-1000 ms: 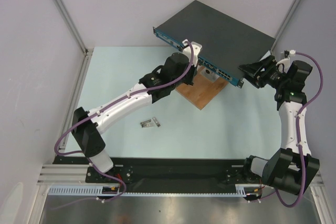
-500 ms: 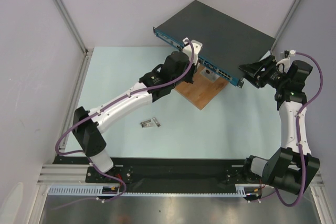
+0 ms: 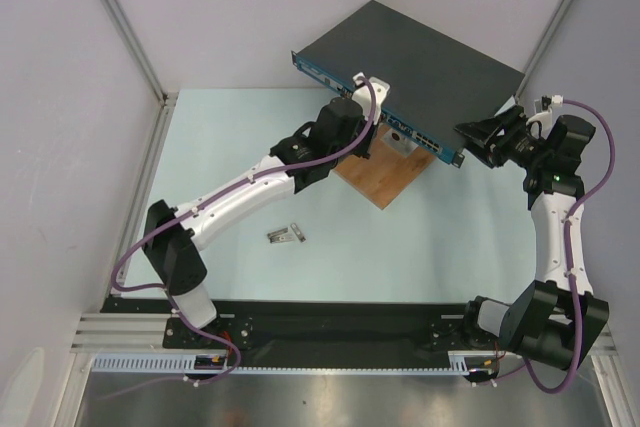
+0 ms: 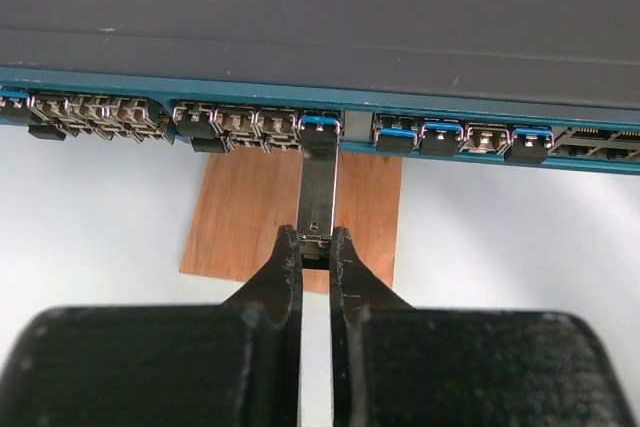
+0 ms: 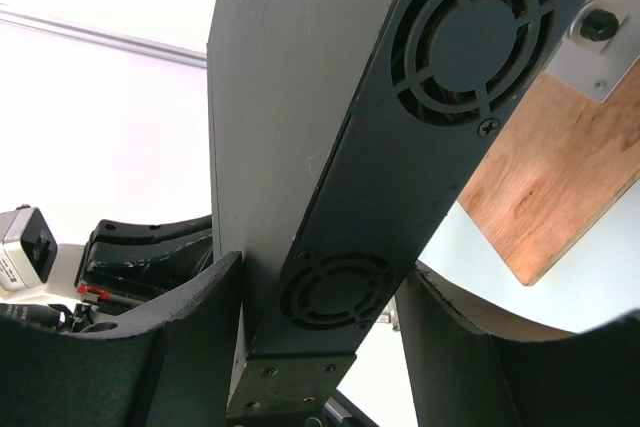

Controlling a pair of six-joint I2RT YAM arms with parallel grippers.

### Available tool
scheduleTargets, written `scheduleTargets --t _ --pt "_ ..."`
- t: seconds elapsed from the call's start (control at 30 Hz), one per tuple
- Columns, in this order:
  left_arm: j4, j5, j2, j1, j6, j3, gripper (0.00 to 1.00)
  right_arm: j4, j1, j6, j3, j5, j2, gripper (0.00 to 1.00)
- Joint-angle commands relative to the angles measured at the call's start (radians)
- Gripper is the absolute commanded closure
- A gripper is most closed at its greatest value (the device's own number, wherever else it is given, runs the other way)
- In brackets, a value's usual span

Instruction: Insert the plug into the switch port

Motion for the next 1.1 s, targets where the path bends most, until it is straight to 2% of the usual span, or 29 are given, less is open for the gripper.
scheduleTargets --t 0.0,0.27,0.6,0.7,0.73,0.87,1.0,1.07 --pt "0.08 -0.021 0.015 0.021 0.026 0.043 1.0 0.064 0.02 -0.04 0.013 -0.006 0.02 1.0" --pt "0.06 0.018 0.061 0.021 0.06 0.154 1.0 0.038 0.029 -0.072 0.016 0.001 0.022 1.0" --pt "0.08 0.027 0.127 0.023 0.051 0.225 0.99 0.032 0.04 -0.083 0.019 -0.002 0.023 1.0" --pt "0.072 0.032 0.145 0.023 0.054 0.262 0.8 0.033 0.04 -0.083 0.024 -0.002 0.029 1.0" --pt "0.063 0.039 0.148 0.023 0.057 0.276 0.69 0.033 0.04 -0.083 0.025 -0.002 0.031 1.0" --pt "-0.007 0.058 0.104 0.035 0.062 0.248 0.62 0.021 0.035 -0.091 0.037 -0.002 0.04 1.0" --pt "-0.051 0.084 0.003 0.049 0.074 0.165 0.59 0.01 0.031 -0.099 0.05 -0.012 0.046 1.0" --pt "-0.064 0.105 -0.059 0.05 0.081 0.116 0.54 0.009 0.029 -0.102 0.053 -0.015 0.049 1.0"
